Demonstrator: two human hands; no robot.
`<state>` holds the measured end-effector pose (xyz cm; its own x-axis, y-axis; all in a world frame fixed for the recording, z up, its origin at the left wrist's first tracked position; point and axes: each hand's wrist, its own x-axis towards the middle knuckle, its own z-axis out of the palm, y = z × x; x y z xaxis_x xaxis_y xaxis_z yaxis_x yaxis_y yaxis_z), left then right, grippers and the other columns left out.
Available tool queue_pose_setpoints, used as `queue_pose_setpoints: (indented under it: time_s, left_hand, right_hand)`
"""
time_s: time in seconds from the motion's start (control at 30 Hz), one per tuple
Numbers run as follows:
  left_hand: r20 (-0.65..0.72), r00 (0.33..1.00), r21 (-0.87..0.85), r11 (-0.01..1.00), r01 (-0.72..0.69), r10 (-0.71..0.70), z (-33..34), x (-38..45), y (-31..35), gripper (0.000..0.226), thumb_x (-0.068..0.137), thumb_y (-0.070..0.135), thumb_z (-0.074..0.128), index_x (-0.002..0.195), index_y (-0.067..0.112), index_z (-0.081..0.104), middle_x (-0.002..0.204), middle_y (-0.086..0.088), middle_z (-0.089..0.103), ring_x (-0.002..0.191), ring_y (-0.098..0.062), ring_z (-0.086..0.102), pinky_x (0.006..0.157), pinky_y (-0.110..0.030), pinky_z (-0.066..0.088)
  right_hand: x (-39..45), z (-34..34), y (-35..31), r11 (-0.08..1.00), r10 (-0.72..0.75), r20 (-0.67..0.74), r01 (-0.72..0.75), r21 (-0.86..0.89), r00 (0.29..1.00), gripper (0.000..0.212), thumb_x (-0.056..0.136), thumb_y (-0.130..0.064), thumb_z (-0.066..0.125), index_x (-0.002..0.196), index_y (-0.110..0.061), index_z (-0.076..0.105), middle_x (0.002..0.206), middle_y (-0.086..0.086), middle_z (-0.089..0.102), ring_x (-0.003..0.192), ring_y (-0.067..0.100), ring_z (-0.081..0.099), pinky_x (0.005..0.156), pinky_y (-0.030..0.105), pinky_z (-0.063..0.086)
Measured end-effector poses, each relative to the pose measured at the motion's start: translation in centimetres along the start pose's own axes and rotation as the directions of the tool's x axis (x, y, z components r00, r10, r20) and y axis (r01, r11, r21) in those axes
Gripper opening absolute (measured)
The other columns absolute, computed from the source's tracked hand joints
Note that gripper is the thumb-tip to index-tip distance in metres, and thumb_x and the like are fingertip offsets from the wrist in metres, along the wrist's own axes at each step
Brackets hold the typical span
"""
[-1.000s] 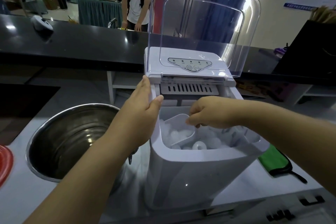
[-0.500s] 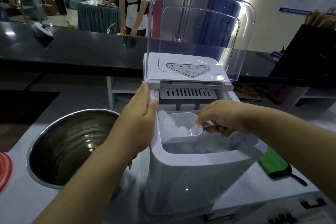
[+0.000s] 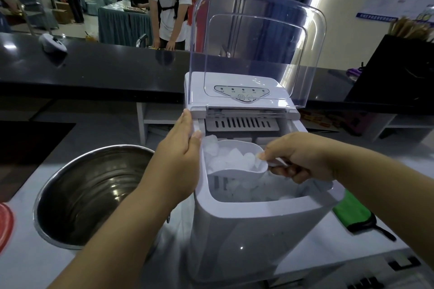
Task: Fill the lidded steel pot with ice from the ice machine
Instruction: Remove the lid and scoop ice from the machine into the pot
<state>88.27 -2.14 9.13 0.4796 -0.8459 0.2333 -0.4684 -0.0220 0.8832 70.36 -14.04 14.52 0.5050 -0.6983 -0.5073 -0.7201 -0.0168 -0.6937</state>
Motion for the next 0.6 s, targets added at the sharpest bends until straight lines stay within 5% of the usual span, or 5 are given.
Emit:
queue_pose_setpoints:
  time_s: [0.6]
  left_hand:
    - [-0.027, 1.0, -0.019, 1.0, -0.013, 0.013, 0.08, -0.12, 0.11, 0.049, 0.101, 0.027, 0.033, 0.148, 0.025, 0.019, 0.152, 0.015, 0.023, 0.125, 0.012, 0.017, 0.106, -0.012, 0.012]
  right_hand:
    - [0.11, 0.27, 0.8, 0.984, -0.057, 0.023, 0.052, 0.171, 0.998, 0.03, 0.099, -0.021, 0.048, 0.076, -0.008, 0.061, 0.062, 0.004, 0.046, 0.05, 0.009, 0.031, 0.039, 0.017, 0.024]
